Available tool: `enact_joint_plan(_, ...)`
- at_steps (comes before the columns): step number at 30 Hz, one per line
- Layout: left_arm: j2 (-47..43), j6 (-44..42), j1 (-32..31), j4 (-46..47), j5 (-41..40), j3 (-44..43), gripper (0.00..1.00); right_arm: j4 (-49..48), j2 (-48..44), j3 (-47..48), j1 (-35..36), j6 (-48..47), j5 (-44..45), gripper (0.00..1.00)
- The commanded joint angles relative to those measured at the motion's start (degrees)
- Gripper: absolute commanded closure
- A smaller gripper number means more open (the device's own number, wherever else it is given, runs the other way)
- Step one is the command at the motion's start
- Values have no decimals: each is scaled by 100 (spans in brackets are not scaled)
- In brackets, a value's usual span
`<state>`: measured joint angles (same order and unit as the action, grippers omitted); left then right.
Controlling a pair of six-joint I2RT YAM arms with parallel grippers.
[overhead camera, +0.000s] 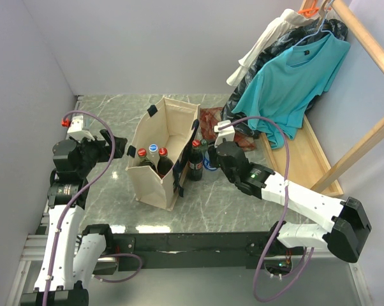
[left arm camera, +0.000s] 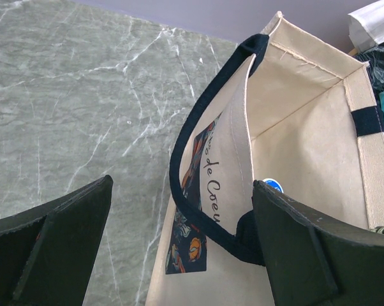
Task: Take the beverage out of the canvas bag
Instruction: Place the drink at the center of the board.
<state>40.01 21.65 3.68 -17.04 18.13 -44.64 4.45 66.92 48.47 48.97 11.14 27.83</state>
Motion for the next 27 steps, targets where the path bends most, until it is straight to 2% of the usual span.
enact_joint_plan(1, -11, -108, 27, 130, 24, -36, 4, -779, 23, 268, -19, 161, 99, 100)
enact_joint_plan(2, -11, -108, 27, 122, 15, -36, 4, -761, 32, 295, -28, 178, 117, 100)
enact_joint_plan(4, -11, -108, 27, 122, 6, -36, 4, -744, 50, 304, -19, 196, 108, 84)
enact_joint_plan(9, -11, -117, 27, 122, 6, -36, 4, -717, 50, 286, -19, 240, 134, 66)
enact_joint_plan(13, -11, -117, 27, 104, 6, -36, 4, -656, 85, 312, -19, 249, 126, 61)
enact_joint_plan(27, -19, -126, 27, 104, -29, -45, 4, -358, 41, 585, -28, 249, 38, 55)
